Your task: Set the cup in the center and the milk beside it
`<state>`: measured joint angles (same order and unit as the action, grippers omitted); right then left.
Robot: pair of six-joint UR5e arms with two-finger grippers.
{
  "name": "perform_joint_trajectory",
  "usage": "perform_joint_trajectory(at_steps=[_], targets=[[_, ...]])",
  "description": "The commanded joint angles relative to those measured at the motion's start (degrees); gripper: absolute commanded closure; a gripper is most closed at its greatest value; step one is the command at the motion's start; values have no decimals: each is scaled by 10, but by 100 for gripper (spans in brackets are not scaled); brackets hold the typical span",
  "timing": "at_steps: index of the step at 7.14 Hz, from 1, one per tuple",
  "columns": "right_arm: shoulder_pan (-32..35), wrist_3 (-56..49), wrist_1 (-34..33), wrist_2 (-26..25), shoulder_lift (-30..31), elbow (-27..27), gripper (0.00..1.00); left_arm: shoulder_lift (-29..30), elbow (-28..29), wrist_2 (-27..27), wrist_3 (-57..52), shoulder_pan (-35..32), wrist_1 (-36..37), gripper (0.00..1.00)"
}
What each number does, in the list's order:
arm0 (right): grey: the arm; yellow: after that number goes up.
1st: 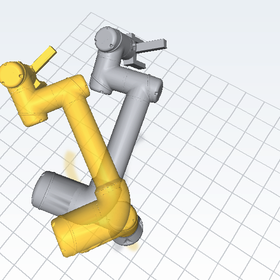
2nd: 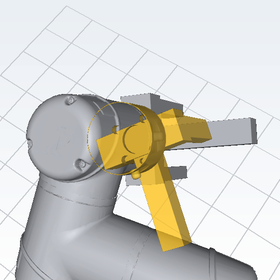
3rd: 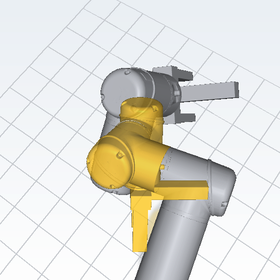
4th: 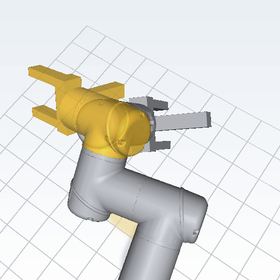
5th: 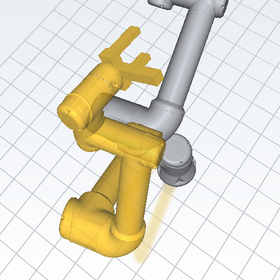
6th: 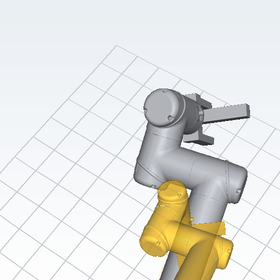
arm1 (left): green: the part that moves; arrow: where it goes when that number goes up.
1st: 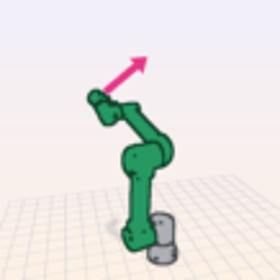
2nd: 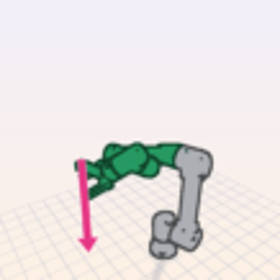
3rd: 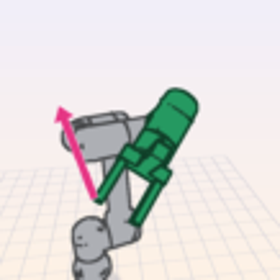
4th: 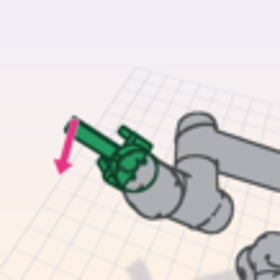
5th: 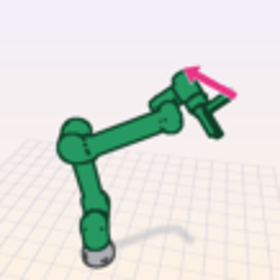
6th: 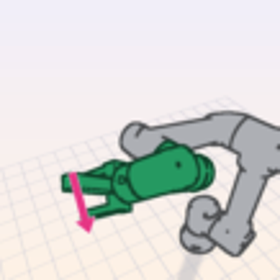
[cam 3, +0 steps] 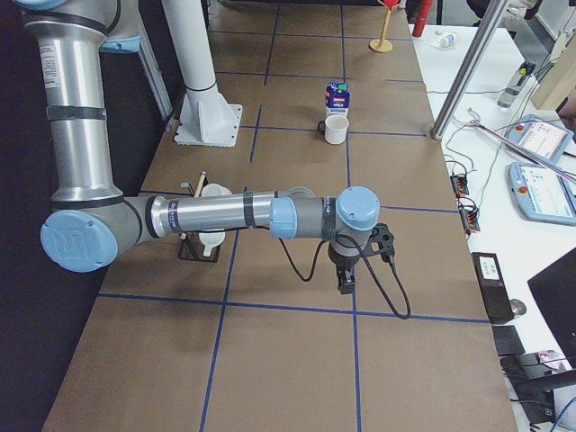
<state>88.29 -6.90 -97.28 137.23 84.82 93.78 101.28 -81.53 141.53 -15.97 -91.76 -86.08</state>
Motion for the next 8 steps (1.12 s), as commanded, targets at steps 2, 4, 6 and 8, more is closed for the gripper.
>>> perform_joint_trajectory(at_steps=[2,4,6,8], targets=[[-3,3,-24,-2,-11,7,0,-4,12,-50,16,-12,11,0],[-3,3,-23,-1,-9,16,0,-39,-19,-19,16,-12,4,0],[-3,3,-19,1,2,15,0,-35,-20,-19,19,-9,2,0],[-3,4,-19,4,2,17,0,-40,-23,-36,15,-7,-52,0]])
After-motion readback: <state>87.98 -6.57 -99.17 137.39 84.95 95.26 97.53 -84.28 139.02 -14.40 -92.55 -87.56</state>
